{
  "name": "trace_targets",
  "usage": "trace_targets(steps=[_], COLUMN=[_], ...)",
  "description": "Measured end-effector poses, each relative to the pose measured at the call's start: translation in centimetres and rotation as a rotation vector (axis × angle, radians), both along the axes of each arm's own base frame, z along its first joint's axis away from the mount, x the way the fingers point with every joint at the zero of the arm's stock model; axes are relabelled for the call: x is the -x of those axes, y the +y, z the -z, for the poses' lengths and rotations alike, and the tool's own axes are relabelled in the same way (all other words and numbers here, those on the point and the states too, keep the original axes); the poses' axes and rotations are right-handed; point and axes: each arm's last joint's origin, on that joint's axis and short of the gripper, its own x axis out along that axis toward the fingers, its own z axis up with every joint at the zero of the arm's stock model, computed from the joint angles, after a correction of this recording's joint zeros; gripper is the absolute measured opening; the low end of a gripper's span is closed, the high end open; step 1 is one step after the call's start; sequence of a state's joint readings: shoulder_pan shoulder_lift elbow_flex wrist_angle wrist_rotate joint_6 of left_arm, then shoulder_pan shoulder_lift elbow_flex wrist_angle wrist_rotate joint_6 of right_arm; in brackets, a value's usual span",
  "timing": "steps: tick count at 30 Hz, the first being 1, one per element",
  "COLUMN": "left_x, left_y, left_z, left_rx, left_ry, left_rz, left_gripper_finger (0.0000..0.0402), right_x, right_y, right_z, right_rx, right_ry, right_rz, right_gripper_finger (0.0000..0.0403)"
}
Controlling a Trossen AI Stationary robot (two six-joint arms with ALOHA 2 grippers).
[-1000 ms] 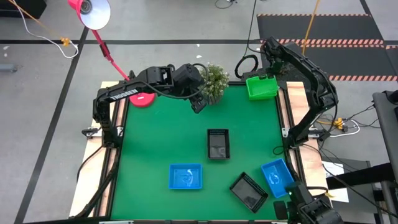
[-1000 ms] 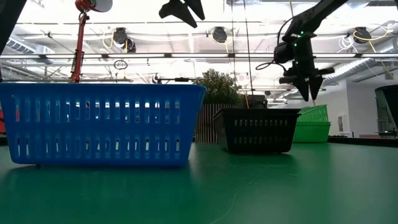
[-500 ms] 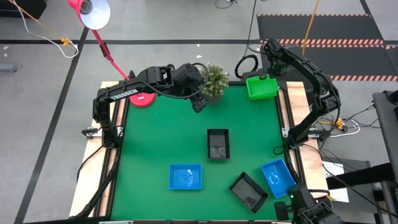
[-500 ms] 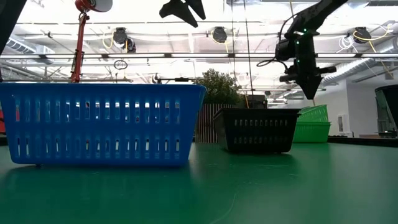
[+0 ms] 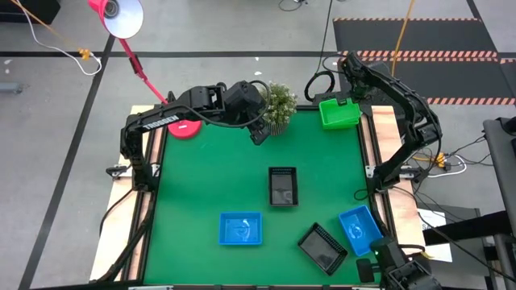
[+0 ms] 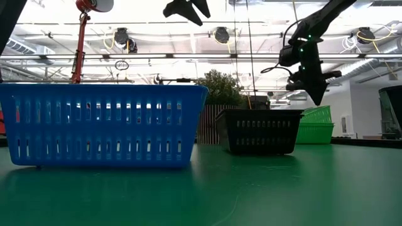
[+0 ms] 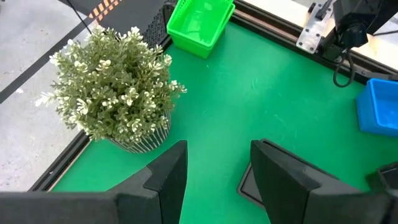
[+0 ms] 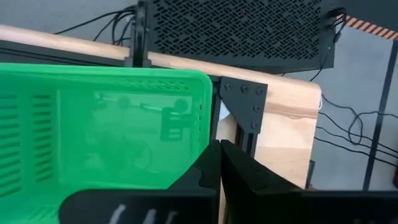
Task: Stack baskets by color
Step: Stack the left green bin on the left stacked green bins
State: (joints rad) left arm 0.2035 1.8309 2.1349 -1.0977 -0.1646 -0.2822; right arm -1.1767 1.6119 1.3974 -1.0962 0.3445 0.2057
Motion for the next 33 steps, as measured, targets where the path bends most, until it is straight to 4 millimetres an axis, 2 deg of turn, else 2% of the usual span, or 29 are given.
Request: trace_targets(steps=[19,33], left_x=[0.0,0.4], left_y=[0.0,1.5], left_z=[0.0,0.0], left_rx=[-0.010,-0.006], left_ry=[0.006,0.005], left_rz=[0.013,-0.024], left_gripper_finger=[0.0177,0.0177], right_x=[-0.1,-0.2], right_y=[-0.1,-0.2], right_z=[0.4,0.4], right_rx=[0.007,0.013], right_ry=[-0.010,-0.025], right_rz=[-0.009,-0.017], right_gripper_finger=[0.0000,0.0000])
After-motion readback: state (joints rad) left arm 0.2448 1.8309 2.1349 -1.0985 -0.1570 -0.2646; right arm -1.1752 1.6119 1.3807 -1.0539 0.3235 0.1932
